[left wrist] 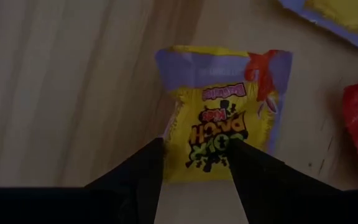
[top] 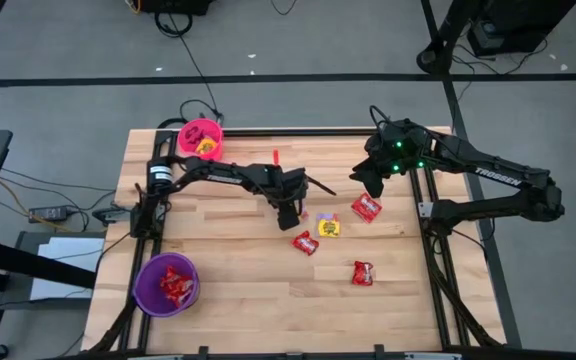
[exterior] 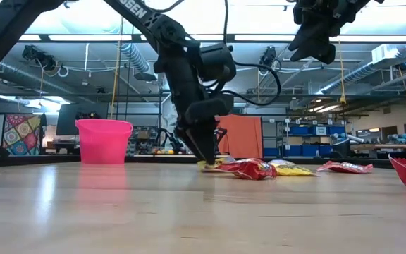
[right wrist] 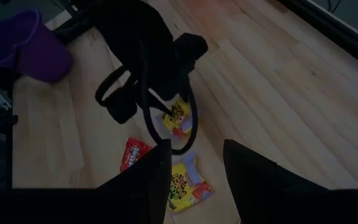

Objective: Sort candy by brand, put in halloween buckets
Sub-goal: Put the yellow candy into the pink bucket

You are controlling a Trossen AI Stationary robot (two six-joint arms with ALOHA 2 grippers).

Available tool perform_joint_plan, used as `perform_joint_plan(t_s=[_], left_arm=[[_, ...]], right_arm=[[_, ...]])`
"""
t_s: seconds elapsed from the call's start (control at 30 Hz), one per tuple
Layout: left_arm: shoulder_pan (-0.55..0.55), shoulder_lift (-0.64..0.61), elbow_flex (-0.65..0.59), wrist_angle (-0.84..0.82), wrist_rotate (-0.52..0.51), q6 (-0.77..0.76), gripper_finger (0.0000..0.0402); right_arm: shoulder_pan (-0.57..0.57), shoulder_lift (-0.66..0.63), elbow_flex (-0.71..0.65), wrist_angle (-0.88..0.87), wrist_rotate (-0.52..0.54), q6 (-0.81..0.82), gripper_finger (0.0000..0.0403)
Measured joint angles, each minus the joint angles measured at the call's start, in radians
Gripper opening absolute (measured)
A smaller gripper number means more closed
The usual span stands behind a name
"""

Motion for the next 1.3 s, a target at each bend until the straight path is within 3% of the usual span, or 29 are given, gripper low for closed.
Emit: perform_joint_plan(t_s=[0.2,0.3,0.57,0.77,0.97,1.3], left_arm=[[0.000,0.017,0.003,0.024,0.010,0.030,0.0186],[0.000,0.025,0.003,0.039,0.021,0.033,0.0166],[-0.002,0.026,0.003,0.052,0.021,0.003,0.0014],[0.000,0.030,0.111,-0.162,-0.009,-0.006,0.0003],[0.032,-0.025,0.317,-0.390,-0.155,0.097,0.0002],[0.317,-0.112,0.391,-0.551,-0.186,0.102,0.0001]], right_arm=[[0.000,0.000,0.000,0.007,0.000,0.002,0.0158],[0.000,0.000,0.000,0.008,0.000,0.002,0.0158],[0.000,0.000,0.000,0.034,0.000,0.002,0.0158],[0.000,0.000,0.000,0.039,-0.003,0.001,0.0158],[0.000,0.000,0.000,0.039,-0.004,-0.011,0.0158],[0.000,-0.002,0.000,0.043,-0.033,-0.033,0.0158]])
